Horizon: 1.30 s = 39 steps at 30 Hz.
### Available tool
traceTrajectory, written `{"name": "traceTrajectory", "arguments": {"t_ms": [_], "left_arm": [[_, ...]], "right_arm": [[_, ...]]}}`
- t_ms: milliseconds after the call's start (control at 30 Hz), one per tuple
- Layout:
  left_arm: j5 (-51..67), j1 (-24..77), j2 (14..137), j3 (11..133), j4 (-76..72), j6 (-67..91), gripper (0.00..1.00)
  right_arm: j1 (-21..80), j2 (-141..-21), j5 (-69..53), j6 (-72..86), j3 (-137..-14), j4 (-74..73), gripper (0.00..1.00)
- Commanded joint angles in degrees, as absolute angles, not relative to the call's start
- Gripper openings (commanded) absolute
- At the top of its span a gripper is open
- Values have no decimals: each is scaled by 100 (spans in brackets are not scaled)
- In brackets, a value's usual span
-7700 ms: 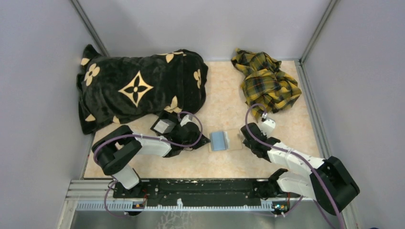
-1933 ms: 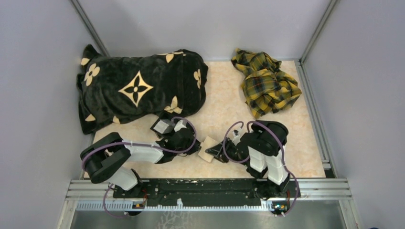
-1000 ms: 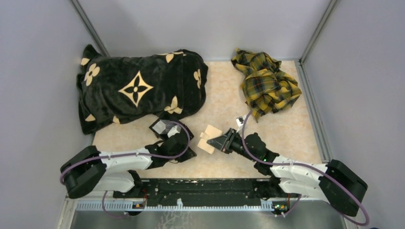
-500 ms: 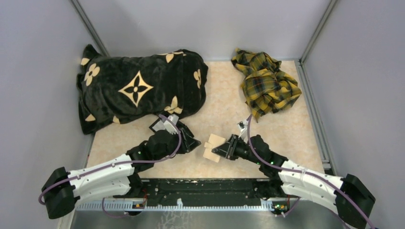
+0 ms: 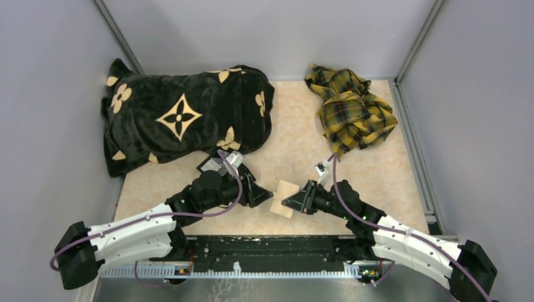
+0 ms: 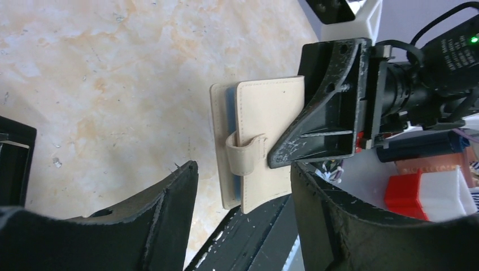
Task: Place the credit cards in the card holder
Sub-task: Pick up the card holder from the center of the board.
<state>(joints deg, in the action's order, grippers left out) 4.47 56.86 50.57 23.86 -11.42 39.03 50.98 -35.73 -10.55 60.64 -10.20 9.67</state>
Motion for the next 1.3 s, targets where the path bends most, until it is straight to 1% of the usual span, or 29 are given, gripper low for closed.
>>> {"name": "traceTrajectory", "arguments": {"t_ms": [0,300,467,933,1100,1267], "left_arm": [[509,5695,4935,2423,-1372,4424,68],[358,5695,5221,2258,-923,6566,68],[325,5693,5149,2043,-1035,7247,69],[185,5694,4945,1324,-2473,8758,70],[3,5695,4828,1100,-3142,9025,70],[-18,5695,4879,1055,-3501,9150,70]], "right_arm": [[5159,-3457,-1110,6043,-1116,1178,0],[5170,-3364,-991,5972,-1075,1309,0],[5177,-3370,-950,5915,-1108,1301,0],[5280,-3549,-846,5778,-1078,1517,0],[5322,-3645,-832,5724,-1063,1595,0],[5351,-3706,-802,5729,-1014,1708,0]]}}
